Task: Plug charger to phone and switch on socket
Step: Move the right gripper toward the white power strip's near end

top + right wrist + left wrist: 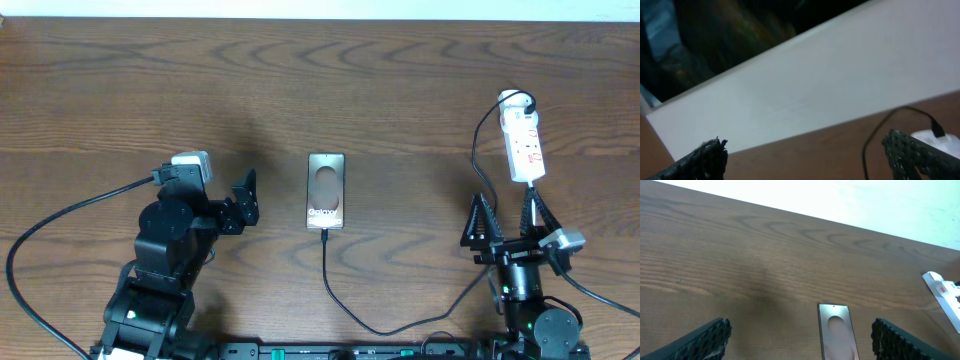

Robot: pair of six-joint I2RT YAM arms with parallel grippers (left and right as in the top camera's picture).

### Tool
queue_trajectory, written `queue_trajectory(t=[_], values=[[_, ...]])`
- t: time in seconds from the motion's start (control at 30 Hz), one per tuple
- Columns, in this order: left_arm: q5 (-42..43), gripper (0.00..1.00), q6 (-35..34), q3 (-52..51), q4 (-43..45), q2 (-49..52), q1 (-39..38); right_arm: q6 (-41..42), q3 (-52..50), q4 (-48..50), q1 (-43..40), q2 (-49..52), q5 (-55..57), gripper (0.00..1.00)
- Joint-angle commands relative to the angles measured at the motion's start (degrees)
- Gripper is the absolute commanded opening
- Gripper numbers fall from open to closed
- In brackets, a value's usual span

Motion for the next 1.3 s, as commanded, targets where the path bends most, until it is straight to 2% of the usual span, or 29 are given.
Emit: queue_trajectory(t=[0.0,0.17,0.5,0.7,1.27], values=[[-0.72,0.91,0.98,0.31,-0.15,-0.15,0.24,0.59,-0.42,-1.53,-0.42,-0.68,3.80,0.99],[-0.72,0.91,0.98,0.31,-0.15,-0.15,0.24,-0.17,-0.42,-6.71,-0.46,-0.68,7.43,0.99],[-0.72,0.91,0.98,0.31,-0.15,-0.15,0.24,-13.53,-0.42,-19.39,-0.46,-0.70,7.96,0.99],[-0.72,0.91,0.98,0.31,-0.15,-0.15,0.24,-20.83,-0.42,-19.87,-0.46,-0.70,8.37,0.99],[-0.72,0.91,0.98,0.31,-0.15,-0.15,0.24,-19.96,-0.42,-19.61,-0.46,-0.63,7.54,0.99]])
